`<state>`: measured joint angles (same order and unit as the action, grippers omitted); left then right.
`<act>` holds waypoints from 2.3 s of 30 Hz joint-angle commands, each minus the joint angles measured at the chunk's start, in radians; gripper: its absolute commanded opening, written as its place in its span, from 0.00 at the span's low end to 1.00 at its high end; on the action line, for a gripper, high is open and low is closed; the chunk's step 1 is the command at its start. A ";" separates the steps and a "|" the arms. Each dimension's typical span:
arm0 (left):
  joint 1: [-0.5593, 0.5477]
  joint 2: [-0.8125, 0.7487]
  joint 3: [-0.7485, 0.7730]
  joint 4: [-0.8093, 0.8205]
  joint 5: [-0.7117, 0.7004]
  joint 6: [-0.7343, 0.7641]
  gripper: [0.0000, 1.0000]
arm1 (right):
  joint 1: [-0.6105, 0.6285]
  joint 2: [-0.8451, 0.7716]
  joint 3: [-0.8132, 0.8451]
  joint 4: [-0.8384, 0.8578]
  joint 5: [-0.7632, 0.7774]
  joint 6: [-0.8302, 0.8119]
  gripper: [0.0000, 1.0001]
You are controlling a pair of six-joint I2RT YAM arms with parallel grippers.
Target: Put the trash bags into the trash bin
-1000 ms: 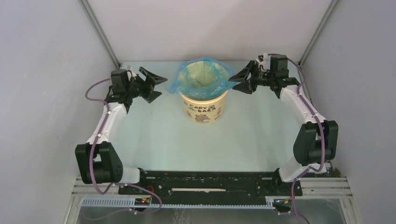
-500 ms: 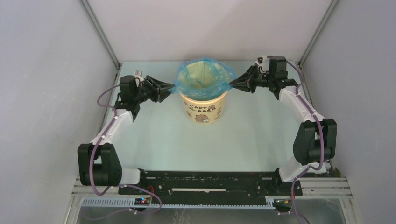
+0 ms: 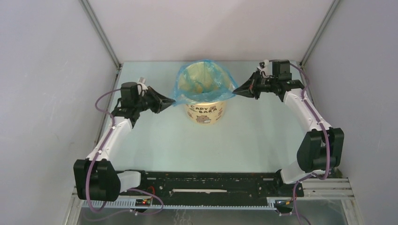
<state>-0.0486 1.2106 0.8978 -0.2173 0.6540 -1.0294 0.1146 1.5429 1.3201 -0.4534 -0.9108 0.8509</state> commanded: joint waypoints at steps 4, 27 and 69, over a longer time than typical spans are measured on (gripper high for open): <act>-0.003 0.044 0.005 -0.136 -0.076 0.176 0.00 | -0.007 0.038 -0.002 -0.188 0.080 -0.223 0.00; 0.018 0.230 0.080 0.129 0.034 0.006 0.52 | -0.107 0.100 -0.011 0.155 -0.064 -0.047 0.50; 0.075 0.258 0.251 -0.073 -0.015 0.198 0.77 | -0.077 0.342 0.205 0.216 0.082 -0.078 0.62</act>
<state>-0.0380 1.4338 1.0882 -0.3737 0.6090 -0.7879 0.0566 1.8969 1.5246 -0.3340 -0.7399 0.7254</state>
